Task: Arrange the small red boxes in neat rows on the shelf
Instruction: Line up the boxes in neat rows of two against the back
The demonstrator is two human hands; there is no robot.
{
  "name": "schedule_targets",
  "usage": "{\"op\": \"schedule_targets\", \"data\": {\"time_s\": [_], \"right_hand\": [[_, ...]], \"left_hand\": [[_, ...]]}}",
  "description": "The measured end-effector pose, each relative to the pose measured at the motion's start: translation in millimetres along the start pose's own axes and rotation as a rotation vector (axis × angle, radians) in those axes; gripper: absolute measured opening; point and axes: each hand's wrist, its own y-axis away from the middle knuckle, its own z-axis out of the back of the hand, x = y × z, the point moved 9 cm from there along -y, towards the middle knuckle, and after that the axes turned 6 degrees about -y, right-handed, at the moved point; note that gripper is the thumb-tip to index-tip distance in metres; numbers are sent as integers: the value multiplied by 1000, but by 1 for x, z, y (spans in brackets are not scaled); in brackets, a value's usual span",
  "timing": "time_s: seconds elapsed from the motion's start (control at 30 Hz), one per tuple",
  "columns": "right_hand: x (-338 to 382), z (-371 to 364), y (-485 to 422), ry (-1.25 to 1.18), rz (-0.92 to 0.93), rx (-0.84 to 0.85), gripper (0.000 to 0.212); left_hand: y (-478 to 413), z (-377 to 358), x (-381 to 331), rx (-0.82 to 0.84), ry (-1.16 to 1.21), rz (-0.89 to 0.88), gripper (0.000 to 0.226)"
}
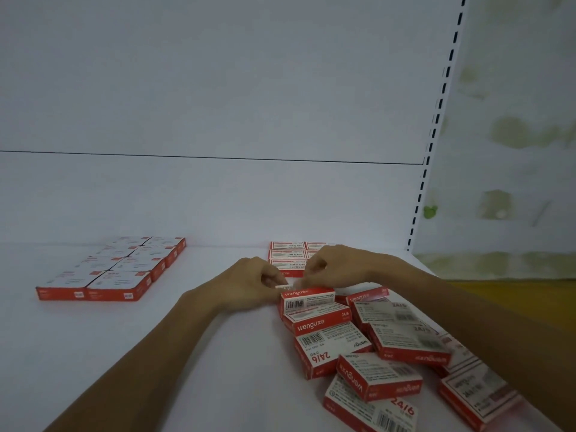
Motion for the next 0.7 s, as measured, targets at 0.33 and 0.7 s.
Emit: {"op": "schedule_targets", "data": {"time_s": [0.33,0.7], "right_hand": [[8,27,28,-117,224,-353,21],[13,41,51,143,407,-543,30]], "left_hand": [[9,27,-10,-397,372,101,33],[1,4,-21,-210,902,30,22]]}}
